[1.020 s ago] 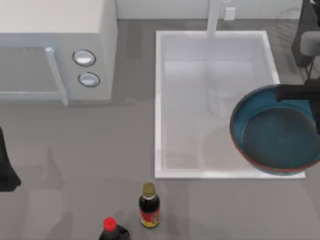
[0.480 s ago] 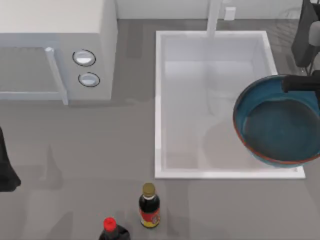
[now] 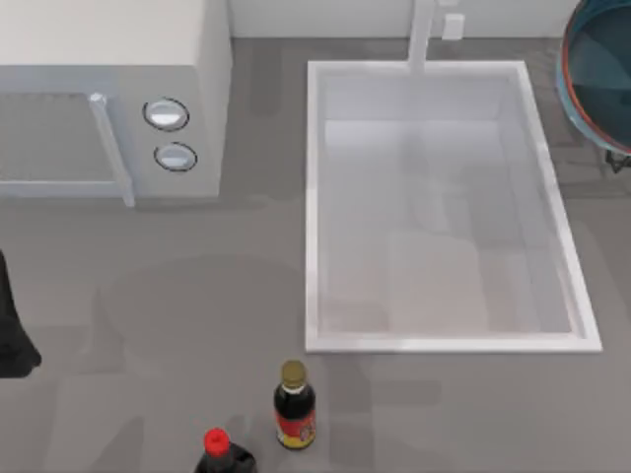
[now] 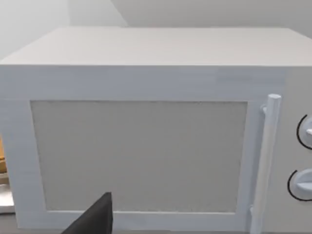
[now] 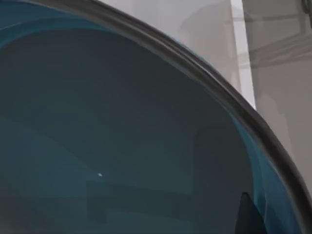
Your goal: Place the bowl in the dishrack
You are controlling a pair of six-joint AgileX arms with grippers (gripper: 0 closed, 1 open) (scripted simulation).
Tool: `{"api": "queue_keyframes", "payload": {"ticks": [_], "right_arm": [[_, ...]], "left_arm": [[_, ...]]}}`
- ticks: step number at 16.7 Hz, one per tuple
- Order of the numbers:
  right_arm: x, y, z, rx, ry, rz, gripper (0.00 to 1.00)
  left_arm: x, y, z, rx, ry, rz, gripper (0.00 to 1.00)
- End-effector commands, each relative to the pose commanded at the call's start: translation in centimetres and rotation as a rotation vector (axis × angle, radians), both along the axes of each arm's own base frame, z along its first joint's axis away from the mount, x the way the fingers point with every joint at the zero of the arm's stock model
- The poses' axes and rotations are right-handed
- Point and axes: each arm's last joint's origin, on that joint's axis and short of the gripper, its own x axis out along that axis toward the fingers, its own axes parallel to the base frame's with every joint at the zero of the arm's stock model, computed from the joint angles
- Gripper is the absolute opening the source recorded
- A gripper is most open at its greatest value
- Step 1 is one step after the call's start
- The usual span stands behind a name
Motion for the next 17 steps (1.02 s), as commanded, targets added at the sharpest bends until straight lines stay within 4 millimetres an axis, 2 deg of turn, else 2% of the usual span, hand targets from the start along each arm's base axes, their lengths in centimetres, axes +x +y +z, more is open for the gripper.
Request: {"api": "queue_keyframes", "payload": {"ticks": [4, 6, 8, 12, 17], "right_arm": [[-0.9, -6.4, 1.9, -0.016, -0.403, -0.072, 0.0], [-2.6, -8.9, 3.3, -0.085, -0.601, -0.092, 0.0], [-4.7, -10.7, 4.6, -0.178, -0.766, -0.101, 0.0], [-8.0, -12.1, 6.4, -0.332, -0.949, -0.101, 0.0], [-8.4, -12.1, 6.5, -0.351, -0.968, -0.1, 0.0]], "left_arm": [[0.0, 0.0, 0.0, 0.0, 0.0, 0.0, 1.0], [0.0, 0.0, 0.0, 0.0, 0.0, 0.0, 1.0], [0.0, 0.0, 0.0, 0.0, 0.0, 0.0, 1.0], [0.0, 0.0, 0.0, 0.0, 0.0, 0.0, 1.0], [0.0, 0.0, 0.0, 0.0, 0.0, 0.0, 1.0]]}}
